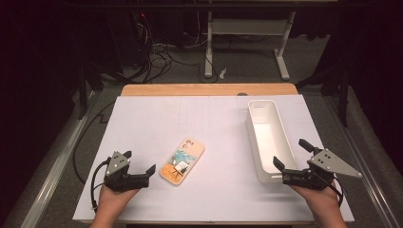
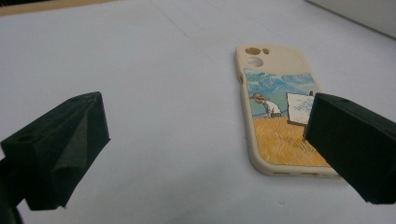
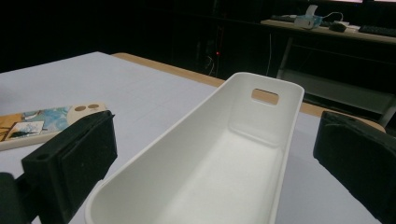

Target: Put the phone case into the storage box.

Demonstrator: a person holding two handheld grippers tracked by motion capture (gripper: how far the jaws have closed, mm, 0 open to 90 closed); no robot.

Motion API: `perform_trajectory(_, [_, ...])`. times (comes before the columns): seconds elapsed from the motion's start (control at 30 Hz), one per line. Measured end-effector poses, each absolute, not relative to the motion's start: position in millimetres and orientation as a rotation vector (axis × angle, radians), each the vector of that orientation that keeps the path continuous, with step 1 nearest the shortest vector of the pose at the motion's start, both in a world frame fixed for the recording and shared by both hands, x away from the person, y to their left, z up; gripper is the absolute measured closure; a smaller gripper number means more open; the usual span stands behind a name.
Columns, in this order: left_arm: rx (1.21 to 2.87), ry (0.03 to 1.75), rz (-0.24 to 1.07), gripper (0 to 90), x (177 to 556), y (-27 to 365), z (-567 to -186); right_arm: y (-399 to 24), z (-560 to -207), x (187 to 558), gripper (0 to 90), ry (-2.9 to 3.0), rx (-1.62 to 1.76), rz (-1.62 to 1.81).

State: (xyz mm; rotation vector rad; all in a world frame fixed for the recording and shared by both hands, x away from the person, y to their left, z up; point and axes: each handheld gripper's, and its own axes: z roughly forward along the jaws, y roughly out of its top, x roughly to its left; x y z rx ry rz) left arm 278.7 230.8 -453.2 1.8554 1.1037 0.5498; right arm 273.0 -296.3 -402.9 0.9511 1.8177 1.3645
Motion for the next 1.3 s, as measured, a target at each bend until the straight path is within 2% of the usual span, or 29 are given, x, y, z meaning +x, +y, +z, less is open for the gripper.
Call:
perform_trajectory(0.3, [1.899, 1.178, 0.525, 0.2, 282, 233, -456, -297, -403, 274, 0.0, 1.816, 0.953, 1.361])
perform_trajectory(0.83, [2.024, 1.316, 0.377, 0.2, 289, 231, -453, -297, -403, 275, 0.0, 1.821, 0.958, 1.364])
perform_trajectory(0.97, [2.118, 1.318, 0.358, 0.1, 291, 232, -444, -297, -403, 275, 0.0, 1.824, 0.953, 1.369])
perform_trajectory(1.23, [2.230, 1.324, 0.241, 0.1, 292, 231, -435, -297, -402, 273, 0.0, 1.821, 0.957, 1.374])
perform_trajectory(1.3, [2.253, 1.340, 0.167, 0.2, 295, 233, -435, -297, -402, 272, 0.0, 1.820, 0.960, 1.376])
